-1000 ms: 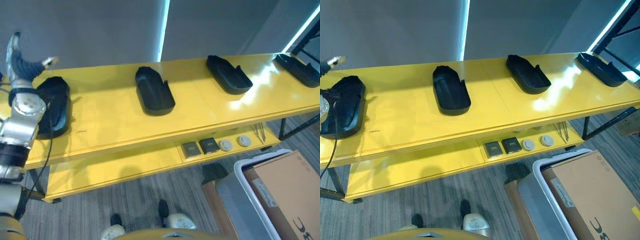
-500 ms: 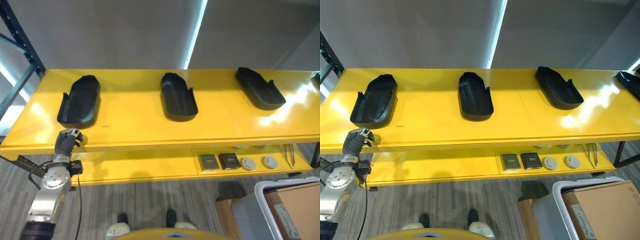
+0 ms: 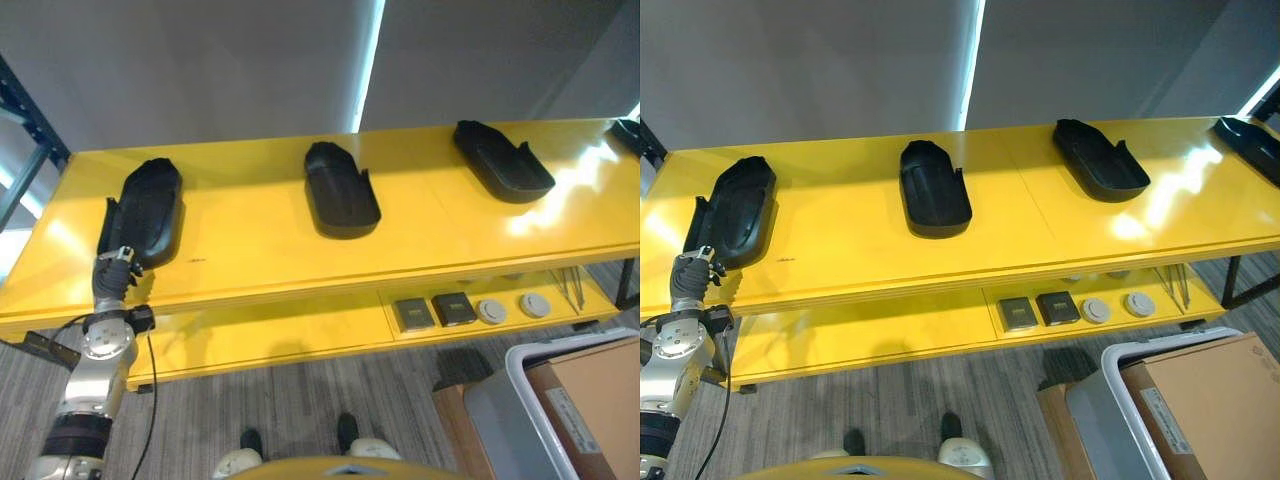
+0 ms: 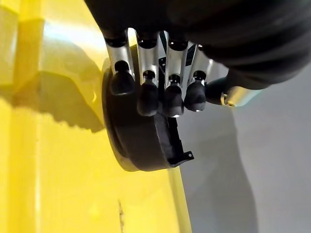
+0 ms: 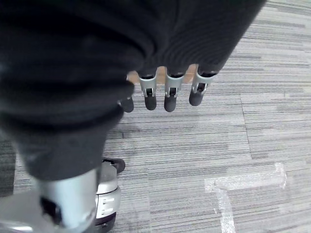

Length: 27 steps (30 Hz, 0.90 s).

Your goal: Move parts from the plastic box to the shelf.

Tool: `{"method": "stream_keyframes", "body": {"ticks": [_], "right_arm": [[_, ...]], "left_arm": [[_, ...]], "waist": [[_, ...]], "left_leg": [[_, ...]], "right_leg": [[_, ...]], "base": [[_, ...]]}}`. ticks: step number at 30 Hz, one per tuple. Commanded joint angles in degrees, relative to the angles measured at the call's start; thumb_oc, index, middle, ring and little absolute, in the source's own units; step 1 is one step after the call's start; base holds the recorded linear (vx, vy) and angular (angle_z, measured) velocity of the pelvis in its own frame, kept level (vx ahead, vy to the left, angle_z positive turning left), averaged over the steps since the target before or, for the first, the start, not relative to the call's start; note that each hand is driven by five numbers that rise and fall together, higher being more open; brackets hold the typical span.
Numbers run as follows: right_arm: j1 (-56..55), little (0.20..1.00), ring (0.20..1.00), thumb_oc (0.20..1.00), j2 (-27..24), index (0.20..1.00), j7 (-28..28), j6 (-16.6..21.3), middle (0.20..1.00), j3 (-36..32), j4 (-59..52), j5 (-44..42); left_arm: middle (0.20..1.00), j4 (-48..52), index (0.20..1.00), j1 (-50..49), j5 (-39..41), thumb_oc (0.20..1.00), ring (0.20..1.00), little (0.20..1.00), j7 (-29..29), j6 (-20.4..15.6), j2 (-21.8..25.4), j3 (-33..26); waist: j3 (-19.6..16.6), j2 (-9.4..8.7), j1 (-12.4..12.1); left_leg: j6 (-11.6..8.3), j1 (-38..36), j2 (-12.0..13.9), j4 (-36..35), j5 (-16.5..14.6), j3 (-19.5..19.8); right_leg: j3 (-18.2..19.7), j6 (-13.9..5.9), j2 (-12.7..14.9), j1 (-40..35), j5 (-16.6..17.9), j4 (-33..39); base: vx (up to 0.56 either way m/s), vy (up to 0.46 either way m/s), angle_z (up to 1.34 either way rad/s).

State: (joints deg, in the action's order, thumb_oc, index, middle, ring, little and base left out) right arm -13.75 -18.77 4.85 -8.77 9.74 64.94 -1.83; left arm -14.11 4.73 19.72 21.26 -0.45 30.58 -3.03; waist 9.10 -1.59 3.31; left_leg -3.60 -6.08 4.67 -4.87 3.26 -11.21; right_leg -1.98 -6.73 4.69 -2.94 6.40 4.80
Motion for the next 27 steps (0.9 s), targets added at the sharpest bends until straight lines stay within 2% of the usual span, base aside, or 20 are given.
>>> {"method": "stream_keyframes", "body": {"ticks": [1, 7, 10, 14, 20, 23, 24, 25, 27], "right_arm": [[0.58, 1.000, 1.000, 1.000, -1.42, 1.000, 0.27, -0.51, 1.000, 3.36, 0.86, 1.40], [0.66, 1.000, 1.000, 1.000, -2.10, 1.000, 1.12, -0.53, 1.000, 3.81, 0.32, 2.15], [0.93, 1.000, 1.000, 1.000, -2.24, 1.000, 1.64, -0.67, 1.000, 4.61, -0.07, 2.16], [1.00, 1.000, 1.000, 1.000, -2.18, 1.000, 1.61, -0.53, 1.000, 4.80, -0.13, 1.98], [1.03, 1.000, 1.000, 1.000, -1.85, 1.000, 1.58, -0.06, 1.000, 4.88, -0.09, 1.91], [1.15, 1.000, 1.000, 1.000, -1.64, 1.000, 1.43, 0.32, 1.000, 4.62, -0.04, 1.85], [1.34, 1.000, 1.000, 1.000, -1.39, 1.000, 1.37, 0.20, 1.000, 4.14, -0.14, 1.87], [1.58, 1.000, 1.000, 1.000, -1.13, 1.000, 1.17, 0.10, 1.000, 3.49, -0.24, 1.88], [1.67, 1.000, 1.000, 1.000, -0.94, 1.000, 0.95, 0.09, 1.000, 3.12, -0.32, 2.07]], "left_arm": [[0.200, -1.88, 0.200, 6.46, -1.97, 0.200, 0.200, 0.200, 1.57, -3.81, 4.72, 0.25], [0.200, -8.48, 0.200, 9.70, -2.29, 0.200, 0.200, 0.200, 1.01, -2.54, 5.00, 1.98], [0.200, -14.80, 0.200, 10.41, -2.82, 0.200, 0.200, 0.200, 1.87, -3.68, 3.32, 2.81], [0.200, -16.30, 0.200, 11.18, -3.08, 0.200, 0.200, 0.200, 2.22, -4.31, 3.53, 2.83], [0.200, -14.08, 0.200, 11.73, -1.82, 0.200, 0.200, 0.200, 0.03, -7.48, 4.16, 2.60], [0.203, -9.14, 0.203, 11.16, -0.64, 0.203, 0.203, 0.203, -3.14, -8.89, 4.65, 2.36], [1.000, -4.17, 1.000, 10.41, -0.52, 1.000, 1.000, 1.000, -4.98, -8.49, 4.55, 2.05], [1.000, 3.15, 1.000, 8.57, 0.63, 1.000, 1.000, 1.000, -8.24, -7.52, 4.42, 1.46], [1.000, 6.36, 1.000, 7.44, 0.34, 1.000, 1.000, 1.000, -10.49, -8.00, 4.14, 1.03]], "waist": [[0.60, -1.42, 0.81], [1.18, -1.68, 1.52], [1.71, -2.19, 1.68], [2.12, -2.48, 1.65], [2.34, -2.70, 1.40], [2.23, -2.56, 1.08], [2.09, -2.38, 0.78], [1.78, -1.92, 0.22], [1.58, -1.67, -0.05]], "left_leg": [[3.85, 2.82, -2.30, 6.62, -6.37, -0.79], [4.06, 3.31, -1.86, 7.39, -6.51, -1.03], [4.24, 3.80, -1.50, 8.09, -6.53, -1.08], [4.32, 4.17, -1.35, 8.49, -6.55, -0.92], [4.38, 4.23, -1.30, 8.55, -6.56, -0.77], [4.30, 4.00, -1.41, 8.28, -6.56, -0.61], [4.25, 3.74, -1.59, 7.97, -6.60, -0.46], [4.09, 3.26, -1.88, 7.36, -6.54, -0.17], [3.97, 2.96, -2.02, 7.02, -6.46, -0.10]], "right_leg": [[1.21, -2.77, -0.09, 1.72, -3.11, -4.21], [1.86, -2.87, -0.38, 2.32, -2.96, -4.71], [2.32, -2.79, -0.68, 2.60, -2.79, -4.98], [2.43, -2.81, -0.77, 2.74, -2.62, -4.97], [2.36, -2.74, -0.83, 2.57, -2.43, -4.67], [2.12, -2.68, -0.74, 2.19, -2.47, -4.33], [1.92, -2.58, -0.65, 1.87, -2.58, -4.06], [1.48, -2.46, -0.48, 1.32, -2.74, -3.64], [1.20, -2.40, -0.37, 0.95, -2.79, -3.37]], "base": [[0.01, -0.010, -0.05], [0.00, -0.017, -0.10], [0.00, -0.030, 0.00], [0.00, -0.010, 0.00], [0.00, 0.000, 0.00], [0.00, 0.000, 0.00], [-0.04, 0.024, 0.01], [-0.04, 0.027, 0.03], [-0.03, 0.025, 0.02]]}}
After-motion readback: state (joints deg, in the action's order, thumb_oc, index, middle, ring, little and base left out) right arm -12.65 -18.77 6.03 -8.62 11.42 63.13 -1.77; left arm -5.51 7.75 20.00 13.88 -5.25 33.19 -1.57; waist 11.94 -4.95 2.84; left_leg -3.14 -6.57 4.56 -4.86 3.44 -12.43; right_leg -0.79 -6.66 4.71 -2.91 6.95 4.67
